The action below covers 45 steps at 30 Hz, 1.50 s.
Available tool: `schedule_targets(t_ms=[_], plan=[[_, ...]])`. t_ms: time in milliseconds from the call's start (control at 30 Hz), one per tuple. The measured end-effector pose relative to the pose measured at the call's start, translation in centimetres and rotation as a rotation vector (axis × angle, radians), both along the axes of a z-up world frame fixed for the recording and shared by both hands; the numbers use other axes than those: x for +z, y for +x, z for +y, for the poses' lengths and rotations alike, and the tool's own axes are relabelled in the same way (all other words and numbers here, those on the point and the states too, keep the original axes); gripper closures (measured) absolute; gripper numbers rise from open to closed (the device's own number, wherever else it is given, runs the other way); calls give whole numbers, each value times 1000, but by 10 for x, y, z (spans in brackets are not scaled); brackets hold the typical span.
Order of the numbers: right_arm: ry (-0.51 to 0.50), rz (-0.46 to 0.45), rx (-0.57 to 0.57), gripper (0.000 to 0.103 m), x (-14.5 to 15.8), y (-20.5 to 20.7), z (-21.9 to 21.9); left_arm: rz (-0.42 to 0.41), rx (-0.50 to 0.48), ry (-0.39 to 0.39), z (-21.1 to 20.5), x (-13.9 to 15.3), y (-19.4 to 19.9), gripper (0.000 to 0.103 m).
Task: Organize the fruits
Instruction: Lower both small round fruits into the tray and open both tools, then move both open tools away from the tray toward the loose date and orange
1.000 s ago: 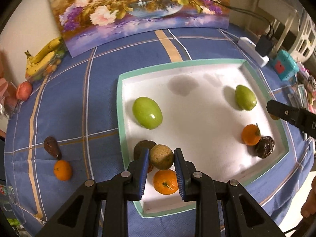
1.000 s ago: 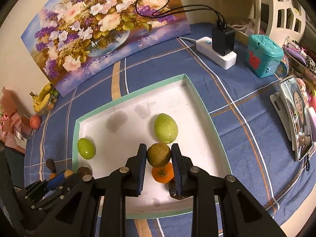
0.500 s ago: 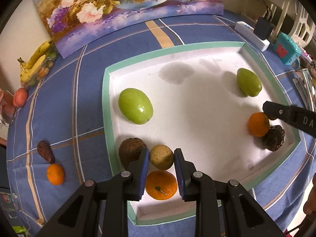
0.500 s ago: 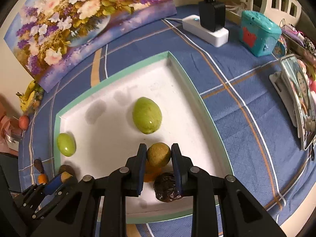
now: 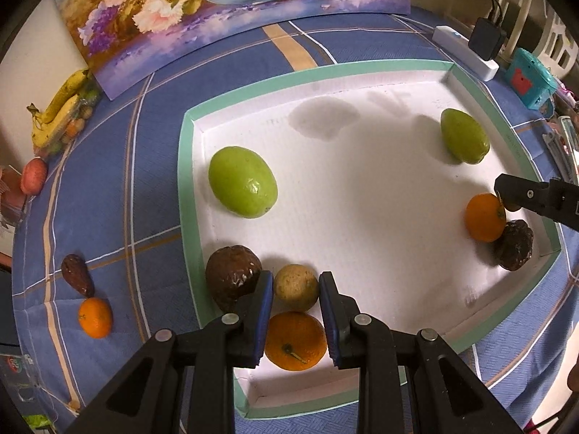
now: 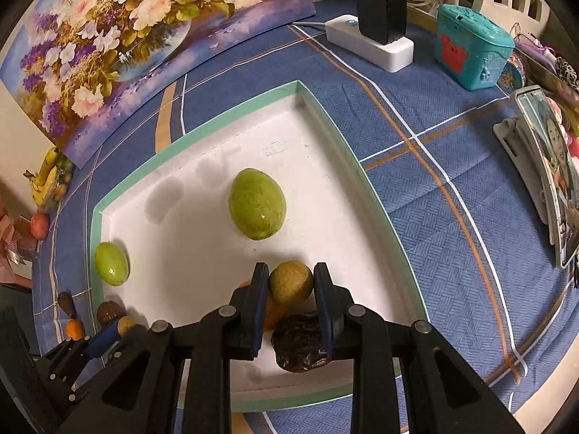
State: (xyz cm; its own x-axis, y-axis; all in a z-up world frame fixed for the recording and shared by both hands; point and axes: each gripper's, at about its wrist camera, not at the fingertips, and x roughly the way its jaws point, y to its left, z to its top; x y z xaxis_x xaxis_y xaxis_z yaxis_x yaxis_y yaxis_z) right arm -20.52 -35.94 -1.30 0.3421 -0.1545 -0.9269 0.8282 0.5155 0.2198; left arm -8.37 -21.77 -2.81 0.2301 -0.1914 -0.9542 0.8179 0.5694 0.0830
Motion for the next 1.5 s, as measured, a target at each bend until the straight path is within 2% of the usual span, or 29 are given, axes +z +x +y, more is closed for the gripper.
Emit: schedule_targets(t_ms=[333,600,1100,1500], plan=[[2,2,-19,76,3,-4,-2,12,8,-13,1,5,9,73],[-38,-22,-11,76,23,-4,1,15,46,-67,10,28,18,73],[-104,-22,79,76,49,13,26,-23,235,-106,55,53,66,73],[-122,-32,177,76,57,40,54,-38,427,-133,116,65,115,73]])
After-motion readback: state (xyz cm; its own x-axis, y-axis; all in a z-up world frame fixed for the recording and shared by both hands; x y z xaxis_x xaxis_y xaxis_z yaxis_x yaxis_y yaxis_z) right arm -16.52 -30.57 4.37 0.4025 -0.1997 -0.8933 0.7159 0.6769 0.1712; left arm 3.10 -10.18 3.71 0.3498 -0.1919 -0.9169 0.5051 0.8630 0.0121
